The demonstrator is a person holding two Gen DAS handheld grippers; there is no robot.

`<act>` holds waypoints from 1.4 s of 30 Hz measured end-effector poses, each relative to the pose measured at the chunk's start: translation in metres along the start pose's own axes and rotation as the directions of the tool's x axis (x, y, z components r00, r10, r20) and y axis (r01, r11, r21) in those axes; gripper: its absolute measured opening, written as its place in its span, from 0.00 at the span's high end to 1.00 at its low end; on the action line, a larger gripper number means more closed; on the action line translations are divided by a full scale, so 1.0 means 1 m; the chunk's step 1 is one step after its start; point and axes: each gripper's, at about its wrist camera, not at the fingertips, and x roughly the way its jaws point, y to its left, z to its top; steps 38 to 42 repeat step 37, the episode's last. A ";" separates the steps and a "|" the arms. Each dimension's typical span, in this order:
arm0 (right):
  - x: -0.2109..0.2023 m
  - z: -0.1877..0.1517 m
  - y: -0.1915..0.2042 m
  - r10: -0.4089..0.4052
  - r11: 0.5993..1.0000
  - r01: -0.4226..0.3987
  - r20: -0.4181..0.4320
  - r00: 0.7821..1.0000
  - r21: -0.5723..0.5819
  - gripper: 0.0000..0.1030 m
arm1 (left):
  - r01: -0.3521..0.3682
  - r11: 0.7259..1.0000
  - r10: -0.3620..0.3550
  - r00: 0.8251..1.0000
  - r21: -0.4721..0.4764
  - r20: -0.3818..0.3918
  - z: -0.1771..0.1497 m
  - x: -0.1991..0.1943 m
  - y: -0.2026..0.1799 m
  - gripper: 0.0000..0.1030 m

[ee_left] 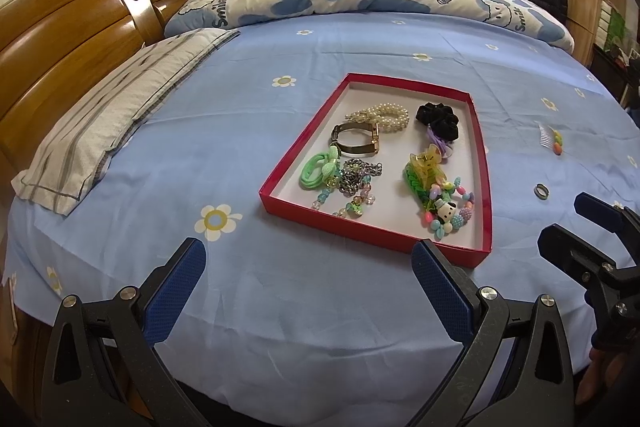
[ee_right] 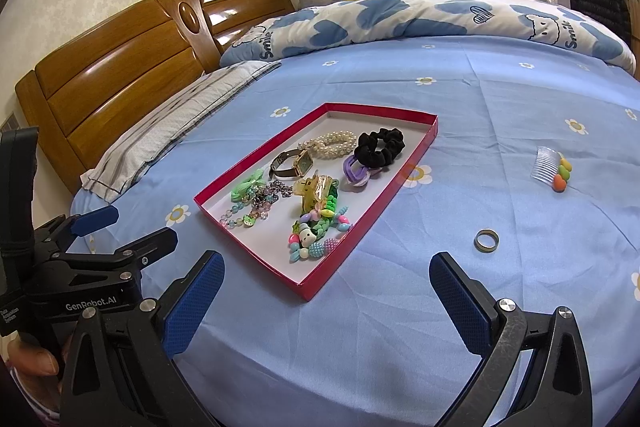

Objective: Organize jewelry

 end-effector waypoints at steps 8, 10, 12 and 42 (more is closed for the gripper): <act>0.000 0.002 0.000 0.000 1.000 0.000 -0.002 1.000 0.001 0.00 | 0.001 1.000 -0.001 1.000 0.003 -0.005 0.000 0.002 -0.002 0.00; 0.001 0.003 0.000 0.001 1.000 -0.001 -0.005 1.000 0.001 0.00 | 0.003 1.000 -0.003 1.000 0.002 -0.006 0.001 0.002 -0.002 0.00; 0.001 0.004 -0.002 0.003 1.000 -0.003 -0.007 1.000 0.003 0.00 | 0.002 1.000 -0.002 1.000 0.004 -0.007 0.001 0.003 -0.003 0.00; 0.009 0.005 -0.011 0.013 1.000 -0.013 -0.020 1.000 0.019 0.00 | 0.030 0.999 -0.029 0.999 0.018 -0.036 0.003 0.015 -0.010 0.00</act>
